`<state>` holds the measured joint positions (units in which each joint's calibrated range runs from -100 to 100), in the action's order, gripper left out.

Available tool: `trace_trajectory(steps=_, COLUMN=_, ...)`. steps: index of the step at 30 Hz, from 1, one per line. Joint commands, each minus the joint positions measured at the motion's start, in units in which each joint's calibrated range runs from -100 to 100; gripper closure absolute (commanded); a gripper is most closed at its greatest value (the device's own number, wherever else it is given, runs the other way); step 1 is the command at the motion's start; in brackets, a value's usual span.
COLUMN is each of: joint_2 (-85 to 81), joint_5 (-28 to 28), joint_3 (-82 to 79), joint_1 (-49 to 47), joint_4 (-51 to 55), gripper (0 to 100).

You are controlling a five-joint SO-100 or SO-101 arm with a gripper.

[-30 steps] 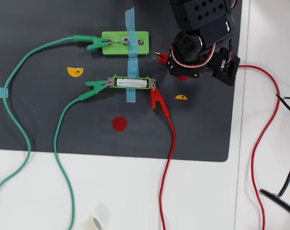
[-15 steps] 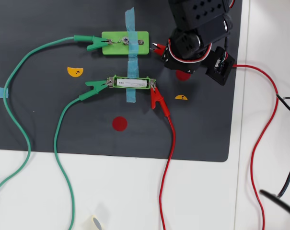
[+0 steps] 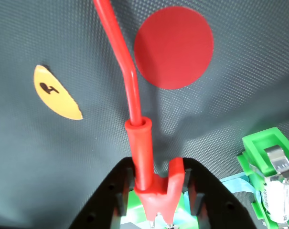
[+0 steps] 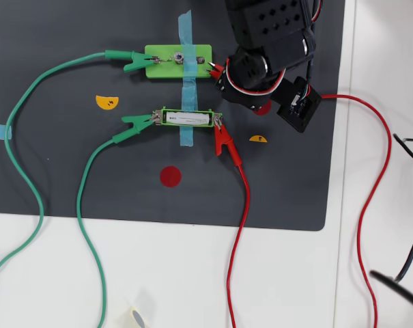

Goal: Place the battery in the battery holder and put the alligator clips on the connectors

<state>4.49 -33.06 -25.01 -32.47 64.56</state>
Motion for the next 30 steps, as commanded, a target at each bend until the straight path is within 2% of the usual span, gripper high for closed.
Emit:
trace_trajectory(steps=1, joint_2=-2.24, joint_5=-0.41, joint_3=0.10, joint_1=1.13, joint_4=0.28, gripper=99)
trace_trajectory(steps=10, joint_2=-2.49, joint_5=-2.13, joint_3=-1.57, joint_1=4.66, joint_4=0.28, gripper=99)
trace_trajectory(steps=30, joint_2=-2.49, joint_5=-2.24, joint_3=-2.88, joint_1=4.26, joint_4=2.00, gripper=99)
